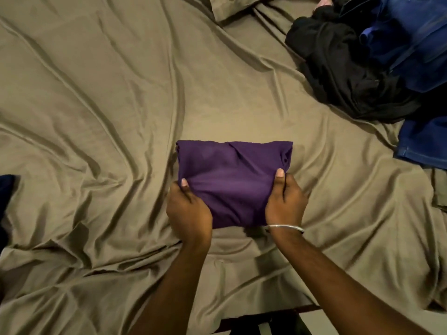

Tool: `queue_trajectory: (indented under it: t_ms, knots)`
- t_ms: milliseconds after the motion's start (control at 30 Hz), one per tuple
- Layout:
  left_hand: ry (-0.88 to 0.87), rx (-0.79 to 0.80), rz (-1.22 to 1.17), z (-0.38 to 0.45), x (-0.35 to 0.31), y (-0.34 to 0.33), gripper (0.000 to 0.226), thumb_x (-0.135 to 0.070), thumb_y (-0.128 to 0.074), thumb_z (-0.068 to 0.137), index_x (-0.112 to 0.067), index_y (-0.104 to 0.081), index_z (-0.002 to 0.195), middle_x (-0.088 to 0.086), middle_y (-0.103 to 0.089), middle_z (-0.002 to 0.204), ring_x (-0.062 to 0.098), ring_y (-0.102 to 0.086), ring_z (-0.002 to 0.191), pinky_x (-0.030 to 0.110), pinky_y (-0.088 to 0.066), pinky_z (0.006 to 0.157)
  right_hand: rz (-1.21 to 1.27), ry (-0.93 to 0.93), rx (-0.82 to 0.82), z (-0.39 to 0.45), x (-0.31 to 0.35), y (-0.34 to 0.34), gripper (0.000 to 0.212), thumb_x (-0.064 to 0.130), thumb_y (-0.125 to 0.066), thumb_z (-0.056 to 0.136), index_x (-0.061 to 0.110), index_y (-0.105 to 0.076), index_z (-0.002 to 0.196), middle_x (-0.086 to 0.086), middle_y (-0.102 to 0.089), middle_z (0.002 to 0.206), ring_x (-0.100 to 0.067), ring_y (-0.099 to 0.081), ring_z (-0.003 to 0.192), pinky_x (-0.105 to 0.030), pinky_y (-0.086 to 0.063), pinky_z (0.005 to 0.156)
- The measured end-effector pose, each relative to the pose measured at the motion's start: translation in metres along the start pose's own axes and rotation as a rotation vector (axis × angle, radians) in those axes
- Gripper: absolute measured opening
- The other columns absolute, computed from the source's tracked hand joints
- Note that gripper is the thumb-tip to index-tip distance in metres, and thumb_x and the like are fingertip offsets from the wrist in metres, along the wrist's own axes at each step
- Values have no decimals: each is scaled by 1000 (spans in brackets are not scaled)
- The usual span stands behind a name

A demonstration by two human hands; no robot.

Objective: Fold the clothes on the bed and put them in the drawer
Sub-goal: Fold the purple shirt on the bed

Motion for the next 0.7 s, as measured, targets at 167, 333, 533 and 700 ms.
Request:
queue_trajectory:
  t_ms: [167,333,533,700]
  knots:
    - [168,-19,-143,10,35,18,25,-18,-40,99,-13,-60,112,12,-64,113,36,-57,106,37,-41,87,30,-202,149,-24,-32,-12,37,28,-45,104,14,-51,70,-4,-56,65,-21,-56,66,-31,-27,62]
    - [-63,4,31,19,21,17,38,-38,-40,102,-12,-51,127,15,-55,127,35,-51,116,42,-40,90,-166,-26,24,-18,-10,8,38,48,-47,97,12,-54,109,-11,-63,103,-35,-60,93,-38,-44,72]
    - [-378,143,317,39,-38,-19,59,-53,-43,98,-13,-39,142,15,-51,136,35,-48,124,50,-43,95,-420,407,295,42,36,-39,47,61,-49,89,26,-64,116,4,-59,125,-19,-54,117,-44,-43,94]
    - [-441,74,214,64,-60,-24,30,-29,-33,106,-5,-47,116,21,-61,108,42,-58,97,46,-41,73,-450,624,464,62,52,-73,46,56,-30,96,20,-57,84,2,-60,74,-29,-61,76,-37,-43,69]
Point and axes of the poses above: each hand's wrist, its own z-axis towards the middle knuckle, its own y-axis out of the back of the hand, x = y × z, the point moved 9 cm from there along z, towards the middle knuckle
